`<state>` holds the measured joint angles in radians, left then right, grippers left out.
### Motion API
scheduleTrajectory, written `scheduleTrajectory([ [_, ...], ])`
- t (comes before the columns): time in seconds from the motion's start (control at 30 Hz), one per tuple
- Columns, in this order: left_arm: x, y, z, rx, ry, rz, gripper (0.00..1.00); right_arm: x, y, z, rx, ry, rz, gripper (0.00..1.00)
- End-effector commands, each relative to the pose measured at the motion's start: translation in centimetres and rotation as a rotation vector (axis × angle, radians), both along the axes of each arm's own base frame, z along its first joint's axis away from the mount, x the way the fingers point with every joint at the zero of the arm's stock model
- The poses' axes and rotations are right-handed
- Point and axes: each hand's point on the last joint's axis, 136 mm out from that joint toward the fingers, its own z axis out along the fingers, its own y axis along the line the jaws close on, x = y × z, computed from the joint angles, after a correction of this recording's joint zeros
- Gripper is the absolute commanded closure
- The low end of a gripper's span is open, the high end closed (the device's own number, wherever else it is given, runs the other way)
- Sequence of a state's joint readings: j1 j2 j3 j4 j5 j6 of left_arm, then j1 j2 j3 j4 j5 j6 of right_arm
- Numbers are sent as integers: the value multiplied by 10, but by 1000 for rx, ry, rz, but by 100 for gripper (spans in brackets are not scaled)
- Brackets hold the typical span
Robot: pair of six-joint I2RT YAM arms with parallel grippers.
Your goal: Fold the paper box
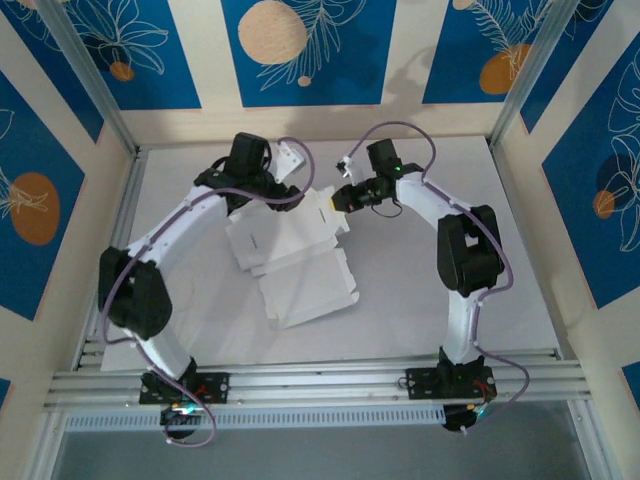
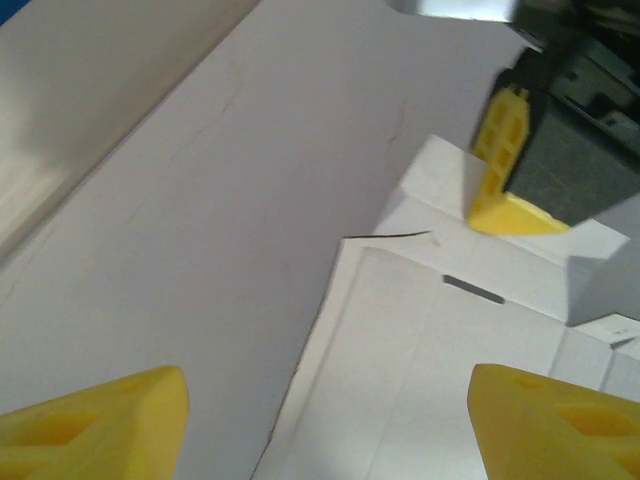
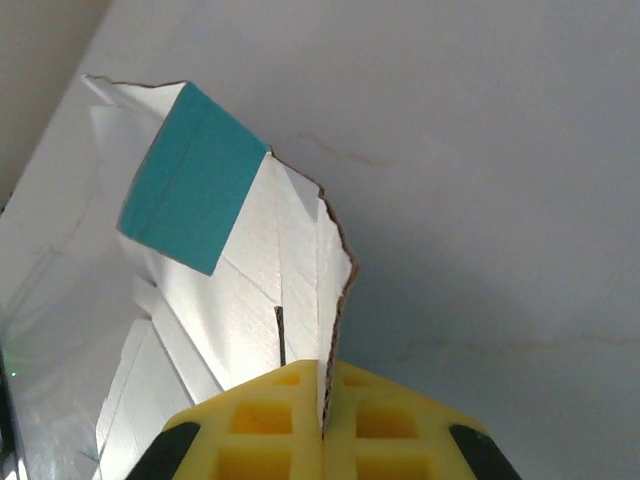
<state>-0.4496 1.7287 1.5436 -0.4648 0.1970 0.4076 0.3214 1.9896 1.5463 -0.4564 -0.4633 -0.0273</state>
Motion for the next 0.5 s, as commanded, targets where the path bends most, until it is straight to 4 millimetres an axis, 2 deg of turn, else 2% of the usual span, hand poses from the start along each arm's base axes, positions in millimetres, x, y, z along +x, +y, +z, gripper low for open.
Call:
scheduleTrajectory([
  [0.0,-7,-20,-10,46,4,-251,26,0,8,18,101,-85,84,100],
  [0.1,0,-28,-25,102,-26,-339,26,6,1,24,146,-79,91,100],
  [0.3,20,-22,-54,225,-115,-370,26,2,-5,23,145,-115,109,100],
  [0.37,24,-17,-59,261,-142,-359,28,0,-7,21,137,-129,104,100],
  [0.47,19,-13,-62,279,-171,-373,33,-3,-12,14,114,-139,92,100],
])
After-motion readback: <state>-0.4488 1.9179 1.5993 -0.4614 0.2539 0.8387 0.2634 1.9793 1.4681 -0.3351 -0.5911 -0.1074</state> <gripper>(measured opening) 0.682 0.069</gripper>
